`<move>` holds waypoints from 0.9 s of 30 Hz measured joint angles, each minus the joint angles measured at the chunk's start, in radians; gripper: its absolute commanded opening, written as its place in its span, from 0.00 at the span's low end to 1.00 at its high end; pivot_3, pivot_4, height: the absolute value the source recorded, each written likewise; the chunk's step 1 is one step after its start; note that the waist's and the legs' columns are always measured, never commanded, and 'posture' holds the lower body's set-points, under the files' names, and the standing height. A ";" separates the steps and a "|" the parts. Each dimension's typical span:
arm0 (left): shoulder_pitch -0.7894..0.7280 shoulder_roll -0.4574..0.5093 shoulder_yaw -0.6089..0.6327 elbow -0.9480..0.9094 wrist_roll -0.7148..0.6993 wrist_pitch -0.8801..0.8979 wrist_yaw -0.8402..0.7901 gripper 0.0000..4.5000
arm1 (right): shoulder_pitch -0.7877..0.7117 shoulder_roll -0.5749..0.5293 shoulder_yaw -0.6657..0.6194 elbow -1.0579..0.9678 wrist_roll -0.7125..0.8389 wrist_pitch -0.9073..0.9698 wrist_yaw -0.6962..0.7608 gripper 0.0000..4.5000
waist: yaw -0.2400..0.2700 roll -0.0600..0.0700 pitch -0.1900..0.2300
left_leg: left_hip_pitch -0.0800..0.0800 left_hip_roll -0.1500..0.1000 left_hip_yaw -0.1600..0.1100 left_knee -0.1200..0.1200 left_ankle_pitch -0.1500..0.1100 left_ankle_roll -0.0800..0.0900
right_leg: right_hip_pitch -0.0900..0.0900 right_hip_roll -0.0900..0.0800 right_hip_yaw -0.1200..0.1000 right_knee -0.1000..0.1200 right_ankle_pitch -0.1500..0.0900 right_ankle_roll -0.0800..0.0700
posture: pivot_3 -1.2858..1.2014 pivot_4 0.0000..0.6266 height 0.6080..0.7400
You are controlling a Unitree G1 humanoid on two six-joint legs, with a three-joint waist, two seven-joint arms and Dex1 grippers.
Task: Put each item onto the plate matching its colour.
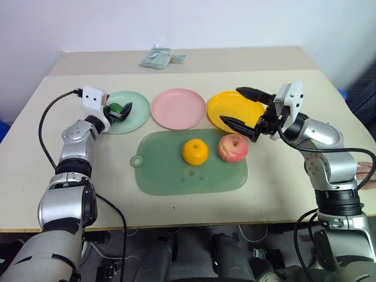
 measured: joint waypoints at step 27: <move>0.201 -0.095 -0.245 -0.528 -0.210 0.341 -0.707 1.00 | 0.061 -0.099 -0.003 -0.110 0.074 0.135 0.096 1.00 | -0.004 0.001 0.000 | 0.001 0.002 0.000 0.000 0.000 0.000 | 0.000 0.000 0.001 -0.001 0.000 -0.001 | 0.52 0.24 1.00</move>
